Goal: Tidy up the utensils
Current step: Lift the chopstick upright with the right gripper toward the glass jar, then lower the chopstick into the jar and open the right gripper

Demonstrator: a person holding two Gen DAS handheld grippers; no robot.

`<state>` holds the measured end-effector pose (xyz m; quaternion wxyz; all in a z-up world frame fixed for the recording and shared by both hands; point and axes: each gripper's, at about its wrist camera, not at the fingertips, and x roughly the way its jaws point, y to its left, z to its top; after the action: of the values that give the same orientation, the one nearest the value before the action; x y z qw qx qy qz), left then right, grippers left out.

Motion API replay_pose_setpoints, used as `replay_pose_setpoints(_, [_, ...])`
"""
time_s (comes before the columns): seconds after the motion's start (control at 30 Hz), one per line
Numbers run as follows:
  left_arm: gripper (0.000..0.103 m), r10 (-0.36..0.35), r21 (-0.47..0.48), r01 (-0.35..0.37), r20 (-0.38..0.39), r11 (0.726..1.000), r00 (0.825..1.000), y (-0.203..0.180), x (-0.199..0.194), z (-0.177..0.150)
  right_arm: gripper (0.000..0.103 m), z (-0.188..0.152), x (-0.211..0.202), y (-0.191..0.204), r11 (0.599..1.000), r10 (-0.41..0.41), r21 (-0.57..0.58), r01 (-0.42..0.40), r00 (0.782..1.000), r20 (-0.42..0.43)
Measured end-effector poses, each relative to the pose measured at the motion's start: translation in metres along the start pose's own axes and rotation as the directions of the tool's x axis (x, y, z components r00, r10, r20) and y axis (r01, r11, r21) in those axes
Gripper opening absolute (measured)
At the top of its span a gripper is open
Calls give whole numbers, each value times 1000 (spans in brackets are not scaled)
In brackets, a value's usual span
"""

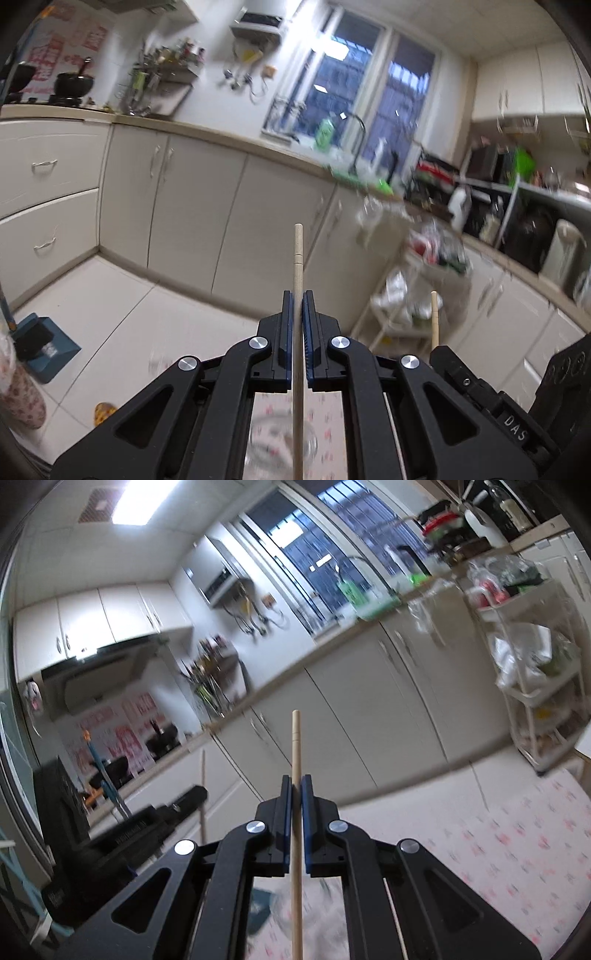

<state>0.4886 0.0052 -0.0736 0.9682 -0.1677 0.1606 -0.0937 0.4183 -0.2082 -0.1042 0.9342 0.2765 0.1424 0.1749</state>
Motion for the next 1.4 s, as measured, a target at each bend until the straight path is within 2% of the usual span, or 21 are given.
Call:
replay_pose_setpoints(0.13, [5,16,-34,-14,55,999,998,7,22,5,6,2,33,0,999,23,22,-24,999,41])
replay_pose_setpoints(0.3, [5,28,-23,-26,95,999,995,15,45,-5,6,-7,63,-5,999,17,32,-18,999,44])
replay_pose_setpoints(0.57, [5,38,0,-38,70,999,997,23,69,-35,6,-30,86,-14,1000,-12,-2,12,1000,-3])
replay_pose_setpoints(0.83, [5,46,-8,-46,11,999,999,31,68,-61,6,-49,82,-21,1000,-25,-1,25,997,-78])
replay_pose_setpoints(1.1, [5,31,23,-30,-50,999,998,32,39,-74,6,-59,55,-15,1000,-26,-8,25,991,-127])
replay_pose_setpoints(1.33, [5,30,77,-23,-101,997,994,26,14,-81,6,-71,36,-5,999,-40,-42,33,978,-205])
replay_pose_setpoints(1.37, [5,32,90,-22,-115,996,993,24,11,-82,7,-72,35,-6,999,-42,-43,34,975,-218])
replay_pose_setpoints(1.4, [6,33,97,-21,-127,995,991,23,9,-83,11,-73,33,-6,998,-48,-43,39,972,-231])
